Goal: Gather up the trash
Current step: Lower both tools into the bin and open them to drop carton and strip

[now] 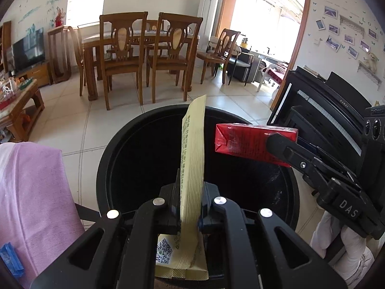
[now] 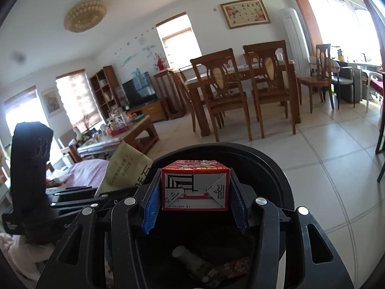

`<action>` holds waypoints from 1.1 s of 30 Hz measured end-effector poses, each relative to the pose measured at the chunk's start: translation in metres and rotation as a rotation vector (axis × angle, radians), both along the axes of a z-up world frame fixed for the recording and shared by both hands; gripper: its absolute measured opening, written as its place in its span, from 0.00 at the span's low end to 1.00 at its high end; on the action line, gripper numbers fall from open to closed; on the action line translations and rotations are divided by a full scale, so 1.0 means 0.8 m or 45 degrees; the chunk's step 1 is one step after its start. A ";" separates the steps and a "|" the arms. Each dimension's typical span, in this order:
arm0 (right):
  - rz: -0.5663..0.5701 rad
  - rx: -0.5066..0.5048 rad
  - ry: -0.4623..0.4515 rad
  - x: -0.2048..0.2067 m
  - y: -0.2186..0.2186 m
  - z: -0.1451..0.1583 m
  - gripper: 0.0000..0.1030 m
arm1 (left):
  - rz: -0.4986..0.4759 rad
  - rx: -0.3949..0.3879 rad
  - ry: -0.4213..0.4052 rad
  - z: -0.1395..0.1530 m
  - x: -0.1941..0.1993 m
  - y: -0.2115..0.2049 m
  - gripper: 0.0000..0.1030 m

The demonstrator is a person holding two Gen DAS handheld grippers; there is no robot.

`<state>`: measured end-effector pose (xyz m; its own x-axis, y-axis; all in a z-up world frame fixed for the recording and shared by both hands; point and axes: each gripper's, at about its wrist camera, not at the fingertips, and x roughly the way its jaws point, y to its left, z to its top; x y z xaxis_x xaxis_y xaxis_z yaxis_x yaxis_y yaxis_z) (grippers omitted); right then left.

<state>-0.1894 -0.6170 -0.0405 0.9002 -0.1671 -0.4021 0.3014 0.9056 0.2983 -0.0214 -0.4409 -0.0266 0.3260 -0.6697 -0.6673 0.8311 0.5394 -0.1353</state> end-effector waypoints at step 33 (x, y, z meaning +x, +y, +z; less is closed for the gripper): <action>-0.029 0.011 0.062 0.029 0.015 -0.008 0.63 | 0.049 0.042 -0.003 -0.012 0.004 -0.027 0.69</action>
<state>-0.1658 -0.6050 -0.0473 0.8754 -0.1834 -0.4472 0.3362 0.8958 0.2907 -0.0185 -0.4625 -0.0362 0.3528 -0.6344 -0.6877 0.8099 0.5751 -0.1150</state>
